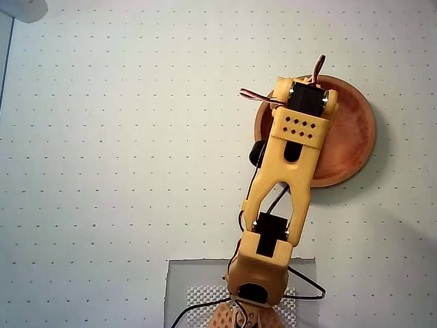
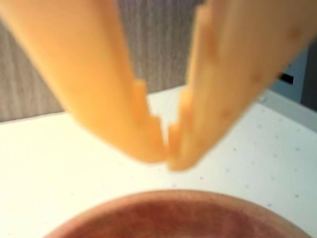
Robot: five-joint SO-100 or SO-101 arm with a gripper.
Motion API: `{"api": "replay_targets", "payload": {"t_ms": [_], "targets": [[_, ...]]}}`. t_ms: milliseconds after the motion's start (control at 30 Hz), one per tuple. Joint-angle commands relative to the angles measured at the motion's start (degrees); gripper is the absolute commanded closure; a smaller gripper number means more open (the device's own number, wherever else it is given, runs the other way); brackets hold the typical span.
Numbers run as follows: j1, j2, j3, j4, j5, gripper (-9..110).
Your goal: Grasp a clothespin and put it in the bowl.
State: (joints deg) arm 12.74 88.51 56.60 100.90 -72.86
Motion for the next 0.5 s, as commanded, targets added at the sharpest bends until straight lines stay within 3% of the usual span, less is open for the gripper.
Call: {"api": "replay_targets", "payload": {"t_ms": [0,267,467], "targets": [[-5.63,9.76,3.34,1.32,13.62,105],[-19.42,19.86,12.92,0.44,41.75,105],[-24.96,30.06,24.35,-9.4,61.0,105]]}}
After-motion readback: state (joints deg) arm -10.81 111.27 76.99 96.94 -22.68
